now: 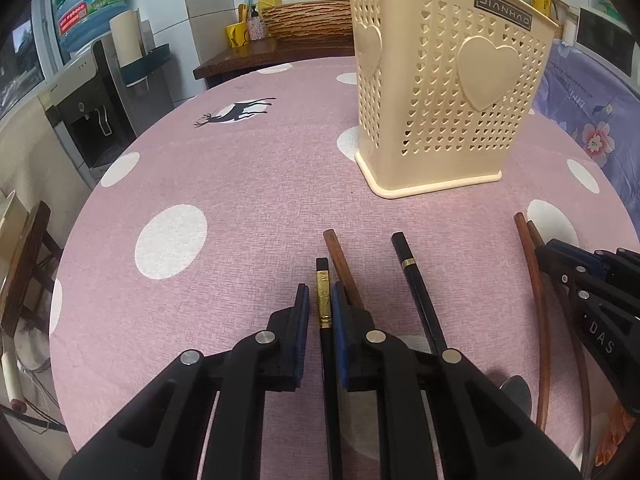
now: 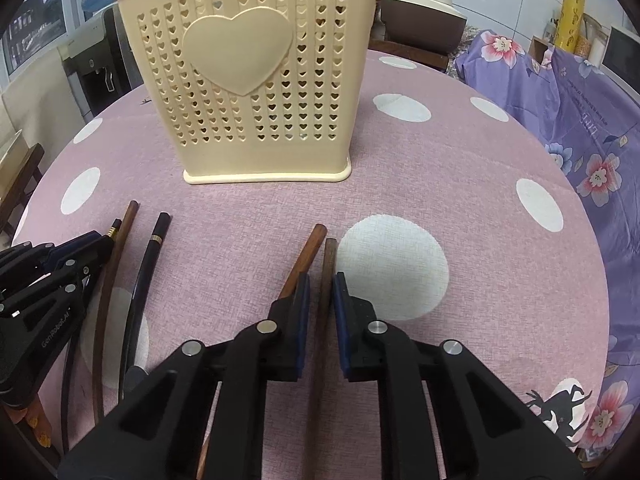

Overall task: Organize utensils
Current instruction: 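Close left tool on gold-tipped black chopstick while right tool grips wooden chopstick, then lift black chopstick into beige basket with left tool while right tool drops its chopstick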

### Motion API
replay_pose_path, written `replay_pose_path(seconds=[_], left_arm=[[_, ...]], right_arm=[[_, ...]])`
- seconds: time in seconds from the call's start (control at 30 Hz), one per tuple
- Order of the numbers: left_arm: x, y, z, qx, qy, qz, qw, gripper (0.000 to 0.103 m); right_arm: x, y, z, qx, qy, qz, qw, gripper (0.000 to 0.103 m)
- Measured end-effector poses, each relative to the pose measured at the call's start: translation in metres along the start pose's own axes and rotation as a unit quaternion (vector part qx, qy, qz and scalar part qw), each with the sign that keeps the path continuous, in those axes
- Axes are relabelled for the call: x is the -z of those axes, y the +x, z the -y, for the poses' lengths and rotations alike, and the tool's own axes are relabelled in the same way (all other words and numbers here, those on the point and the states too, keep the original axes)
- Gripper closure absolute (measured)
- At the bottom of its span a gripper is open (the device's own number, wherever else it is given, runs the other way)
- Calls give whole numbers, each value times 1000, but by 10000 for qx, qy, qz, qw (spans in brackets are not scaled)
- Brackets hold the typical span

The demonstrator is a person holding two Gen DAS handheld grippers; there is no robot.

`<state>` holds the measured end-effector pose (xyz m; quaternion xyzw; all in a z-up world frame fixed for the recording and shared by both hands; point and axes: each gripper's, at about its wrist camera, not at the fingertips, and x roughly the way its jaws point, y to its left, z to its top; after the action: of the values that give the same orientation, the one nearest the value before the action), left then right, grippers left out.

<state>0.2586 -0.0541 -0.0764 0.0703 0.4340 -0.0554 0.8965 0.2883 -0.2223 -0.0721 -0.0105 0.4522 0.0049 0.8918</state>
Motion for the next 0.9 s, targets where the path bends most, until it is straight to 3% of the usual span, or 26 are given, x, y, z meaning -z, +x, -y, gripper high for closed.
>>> replay_pose_path(seconds=[0.5,0.67,0.9], left_arm=[[-1,1,0,56,-92,37,9999,95],[-3,0,-7,138,-204,62,9997,95],[-12,-38,-26,375,-465,532,9968,95]], right_arm=[[-1,1,3,-155,84,26,9998,95],[-2,-3,13,-435,327,126,9984,96],[-11,-45,29,-645,519,610,9947,96]])
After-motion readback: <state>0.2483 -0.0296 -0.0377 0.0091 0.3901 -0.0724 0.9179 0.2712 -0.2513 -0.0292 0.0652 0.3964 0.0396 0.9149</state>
